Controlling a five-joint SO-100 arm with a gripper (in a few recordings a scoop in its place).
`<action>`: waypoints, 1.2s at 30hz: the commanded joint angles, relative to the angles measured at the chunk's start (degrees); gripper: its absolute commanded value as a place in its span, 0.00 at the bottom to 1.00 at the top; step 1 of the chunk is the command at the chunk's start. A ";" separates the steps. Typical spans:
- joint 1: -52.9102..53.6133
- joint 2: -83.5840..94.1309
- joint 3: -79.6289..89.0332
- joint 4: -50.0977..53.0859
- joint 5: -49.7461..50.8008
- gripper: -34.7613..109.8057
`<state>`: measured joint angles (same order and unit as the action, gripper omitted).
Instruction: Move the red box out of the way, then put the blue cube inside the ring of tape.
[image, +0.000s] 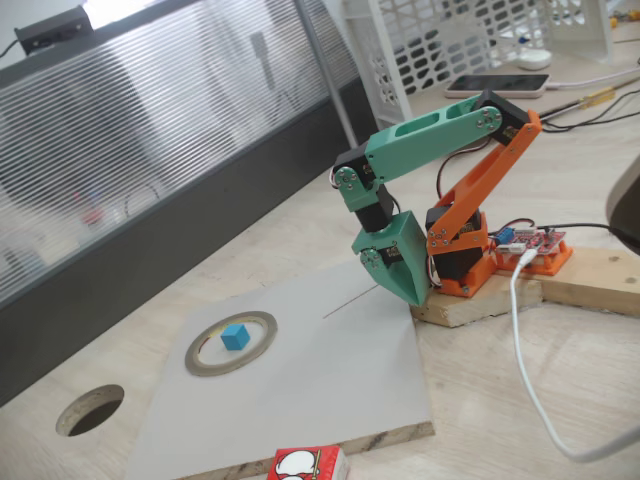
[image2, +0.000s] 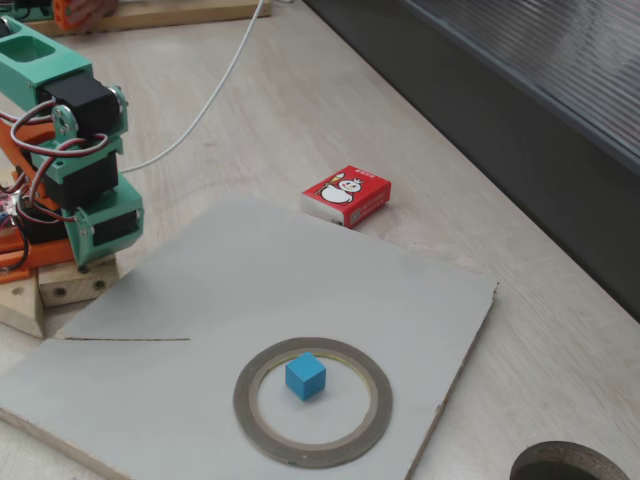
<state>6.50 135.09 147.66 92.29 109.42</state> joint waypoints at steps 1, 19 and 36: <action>1.14 4.39 0.35 0.26 0.35 0.24; 1.05 4.39 -20.39 1.93 -0.09 0.24; 1.32 4.13 -20.57 11.87 -16.35 0.24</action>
<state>6.77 135.09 127.97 102.92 93.60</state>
